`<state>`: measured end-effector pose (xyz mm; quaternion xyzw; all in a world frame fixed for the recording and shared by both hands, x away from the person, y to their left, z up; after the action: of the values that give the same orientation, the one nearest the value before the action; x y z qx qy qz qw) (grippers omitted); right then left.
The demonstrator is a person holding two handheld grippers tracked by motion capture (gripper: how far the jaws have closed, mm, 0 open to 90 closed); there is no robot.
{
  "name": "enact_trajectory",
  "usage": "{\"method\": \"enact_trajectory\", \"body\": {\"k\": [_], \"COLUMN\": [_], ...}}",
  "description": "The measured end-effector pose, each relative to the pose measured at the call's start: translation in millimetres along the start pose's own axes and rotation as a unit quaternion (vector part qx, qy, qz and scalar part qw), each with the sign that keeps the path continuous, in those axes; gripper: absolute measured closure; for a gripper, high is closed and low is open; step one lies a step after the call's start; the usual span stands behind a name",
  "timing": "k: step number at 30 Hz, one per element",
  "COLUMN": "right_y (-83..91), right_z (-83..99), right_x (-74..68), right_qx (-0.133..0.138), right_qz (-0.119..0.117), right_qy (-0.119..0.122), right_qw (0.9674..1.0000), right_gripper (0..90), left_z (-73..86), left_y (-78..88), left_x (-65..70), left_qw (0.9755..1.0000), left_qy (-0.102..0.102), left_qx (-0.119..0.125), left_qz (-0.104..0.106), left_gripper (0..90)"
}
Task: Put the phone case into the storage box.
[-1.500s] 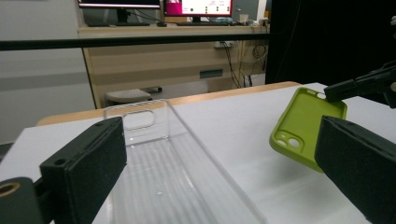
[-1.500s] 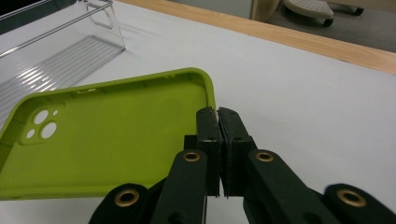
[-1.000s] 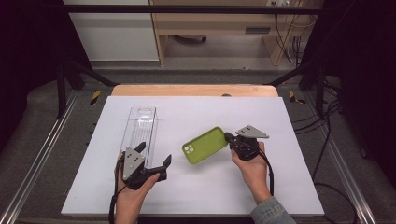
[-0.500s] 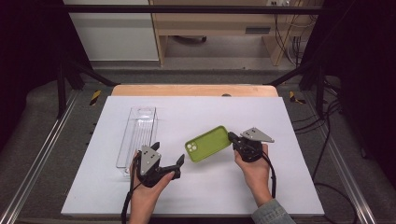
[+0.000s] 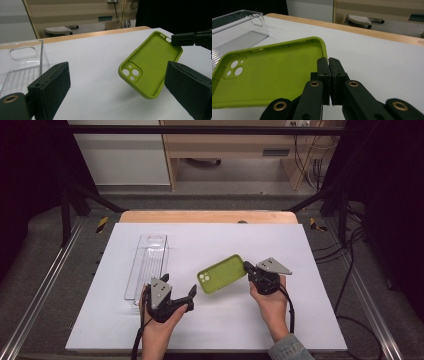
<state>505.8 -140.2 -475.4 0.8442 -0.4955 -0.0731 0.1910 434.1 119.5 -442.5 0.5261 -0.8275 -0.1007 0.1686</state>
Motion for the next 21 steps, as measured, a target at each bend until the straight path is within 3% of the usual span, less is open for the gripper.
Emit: {"method": "enact_trajectory", "body": {"k": [21], "right_y": [2.9], "right_z": [-3.8], "right_x": [-4.9], "right_qx": [0.021], "right_qz": [0.009], "right_qy": [0.012], "right_qw": [0.9997], "right_gripper": [88.4], "left_z": [4.2], "left_y": [-0.4], "left_x": [2.5], "left_qw": [0.9999], "left_qy": [0.009], "left_qx": [-0.009], "left_qz": [-0.001], "left_gripper": [9.3]}}
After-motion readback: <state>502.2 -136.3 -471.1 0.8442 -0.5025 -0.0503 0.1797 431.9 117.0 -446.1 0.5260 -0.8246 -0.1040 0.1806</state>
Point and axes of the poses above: each handheld gripper's, and its own axes: y roughly backward along the jaws, z roughly out of its underside, x roughly to its right, the point moved 5 cm from there along -y, roughly forward along the jaws, and after that the axes turned 9 degrees about y, right-handed, at the moved point
